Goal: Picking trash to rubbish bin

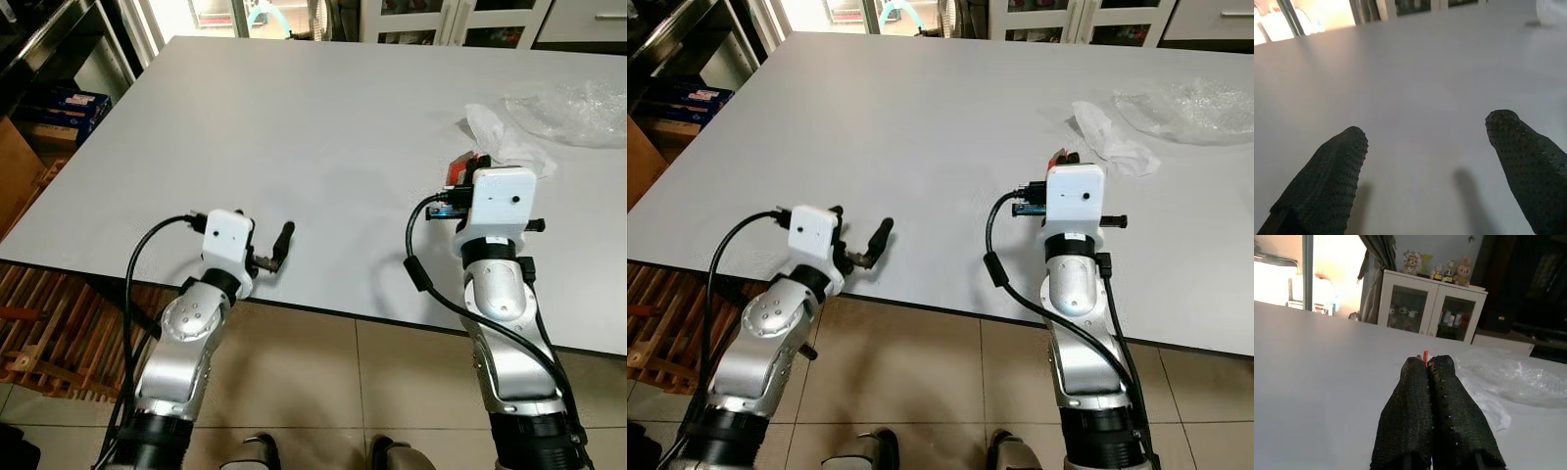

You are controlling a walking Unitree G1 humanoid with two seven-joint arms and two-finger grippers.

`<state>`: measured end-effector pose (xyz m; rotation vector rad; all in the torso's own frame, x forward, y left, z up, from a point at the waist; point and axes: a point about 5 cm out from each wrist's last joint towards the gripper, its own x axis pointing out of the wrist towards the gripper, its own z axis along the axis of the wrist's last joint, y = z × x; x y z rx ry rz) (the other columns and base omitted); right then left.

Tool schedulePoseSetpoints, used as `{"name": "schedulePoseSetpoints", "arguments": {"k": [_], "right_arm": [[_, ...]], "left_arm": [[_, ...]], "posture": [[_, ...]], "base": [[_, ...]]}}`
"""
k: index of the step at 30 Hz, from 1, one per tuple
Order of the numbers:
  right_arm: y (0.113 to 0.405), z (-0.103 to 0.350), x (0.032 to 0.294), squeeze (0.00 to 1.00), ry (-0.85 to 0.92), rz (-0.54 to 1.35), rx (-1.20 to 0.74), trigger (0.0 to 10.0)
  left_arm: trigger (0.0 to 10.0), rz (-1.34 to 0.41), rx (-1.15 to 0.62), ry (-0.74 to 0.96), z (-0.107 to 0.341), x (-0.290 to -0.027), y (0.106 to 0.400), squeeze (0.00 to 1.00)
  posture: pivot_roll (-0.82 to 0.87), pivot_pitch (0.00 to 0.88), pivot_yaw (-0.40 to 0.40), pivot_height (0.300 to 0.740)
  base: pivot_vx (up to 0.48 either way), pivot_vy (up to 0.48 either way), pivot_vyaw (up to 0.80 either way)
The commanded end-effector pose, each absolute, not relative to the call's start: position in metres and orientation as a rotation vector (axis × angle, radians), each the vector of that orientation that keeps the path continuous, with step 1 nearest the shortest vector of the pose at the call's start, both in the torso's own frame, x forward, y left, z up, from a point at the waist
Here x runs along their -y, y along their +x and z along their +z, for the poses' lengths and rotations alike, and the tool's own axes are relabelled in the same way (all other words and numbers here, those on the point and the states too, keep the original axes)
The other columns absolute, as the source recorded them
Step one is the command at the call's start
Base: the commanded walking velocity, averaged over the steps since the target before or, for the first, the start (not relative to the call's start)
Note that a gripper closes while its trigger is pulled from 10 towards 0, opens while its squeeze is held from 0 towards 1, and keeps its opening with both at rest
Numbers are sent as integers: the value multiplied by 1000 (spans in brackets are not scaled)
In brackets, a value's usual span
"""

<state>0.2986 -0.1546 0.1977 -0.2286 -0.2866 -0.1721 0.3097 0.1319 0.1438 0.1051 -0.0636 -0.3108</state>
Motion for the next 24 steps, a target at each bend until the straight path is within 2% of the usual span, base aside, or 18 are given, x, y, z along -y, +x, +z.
{"name": "schedulePoseSetpoints", "arguments": {"k": [1, 3, 9, 24], "right_arm": [[295, 201, 159, 0, -225, -181, 301, 10000], [294, 201, 161, 0, -227, -189, 297, 10000], [291, 199, 165, 0, -232, -195, 279, 10000], [292, 198, 166, 0, -239, -179, 254, 10000]], "left_arm": [[10000, -289, 59, 99, 142, -136, 311, 0], [10000, -291, 63, 96, 142, -134, 311, 0], [10000, -285, 59, 72, 140, -130, 314, 0], [10000, -307, 47, 57, 132, -125, 312, 0]], "posture": [[-36, 116, 50, 740], [-41, 114, 48, 740], [-54, 107, 43, 740], [-60, 106, 27, 740]], "base": [[0, 0, 0], [0, 0, 0], [0, 0, -544], [0, 0, -746]]}}
